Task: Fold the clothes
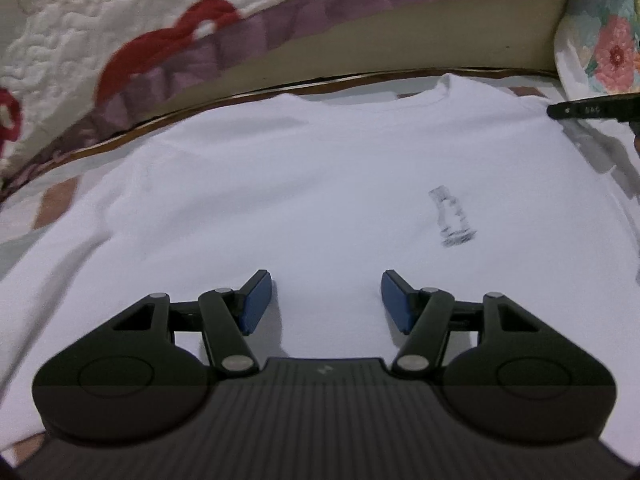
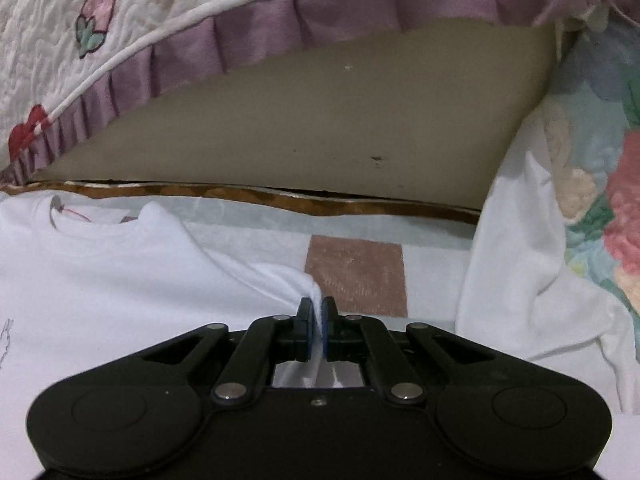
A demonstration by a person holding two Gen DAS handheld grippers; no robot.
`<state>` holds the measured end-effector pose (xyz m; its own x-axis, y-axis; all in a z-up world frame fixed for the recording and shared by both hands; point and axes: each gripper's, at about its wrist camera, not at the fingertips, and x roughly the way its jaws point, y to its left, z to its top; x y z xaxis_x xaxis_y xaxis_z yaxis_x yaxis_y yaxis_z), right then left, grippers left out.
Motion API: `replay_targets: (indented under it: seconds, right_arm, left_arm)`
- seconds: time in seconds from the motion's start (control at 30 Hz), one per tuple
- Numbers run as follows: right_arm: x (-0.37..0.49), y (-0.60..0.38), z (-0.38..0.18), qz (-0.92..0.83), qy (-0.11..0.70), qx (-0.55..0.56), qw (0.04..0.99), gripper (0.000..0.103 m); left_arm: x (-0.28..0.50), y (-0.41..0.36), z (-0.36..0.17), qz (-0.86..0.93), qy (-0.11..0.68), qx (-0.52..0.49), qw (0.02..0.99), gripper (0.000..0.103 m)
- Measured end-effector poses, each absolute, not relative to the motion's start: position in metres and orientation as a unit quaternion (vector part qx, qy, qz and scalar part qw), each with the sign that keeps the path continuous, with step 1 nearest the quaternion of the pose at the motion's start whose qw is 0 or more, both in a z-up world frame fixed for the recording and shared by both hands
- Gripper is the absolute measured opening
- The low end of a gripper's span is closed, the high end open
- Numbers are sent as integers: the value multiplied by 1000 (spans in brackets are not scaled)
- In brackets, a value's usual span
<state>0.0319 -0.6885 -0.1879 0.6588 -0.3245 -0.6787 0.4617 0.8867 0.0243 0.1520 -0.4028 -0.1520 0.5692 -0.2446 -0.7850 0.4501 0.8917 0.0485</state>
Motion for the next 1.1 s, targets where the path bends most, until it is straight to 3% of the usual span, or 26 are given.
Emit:
replay_targets:
  seconds: [0.07, 0.1, 0.23, 0.47, 0.73, 1.1]
  right_arm:
    - [30, -692, -186, -239, 347, 116, 899, 21]
    - [28, -692, -184, -250, 342, 126, 897, 35]
    - [22, -675, -159, -248, 299, 180, 904, 49]
    - [52, -595, -88, -74, 220, 283, 931, 53]
    - [87, -453, -64, 28, 275, 207, 938, 54]
    - [101, -282, -49, 91, 350, 57, 930, 58]
  left_arm:
    - [146, -381, -147, -189, 426, 132, 875, 60]
    - [143, -369, -144, -183, 429, 140, 874, 60]
    - [121, -313, -128, -150, 438, 183, 867, 61]
    - [76, -198, -91, -56, 454, 193, 868, 62]
    - [22, -78, -62, 6, 444, 173, 879, 72]
    - [8, 8, -110, 34, 370, 108, 922, 72]
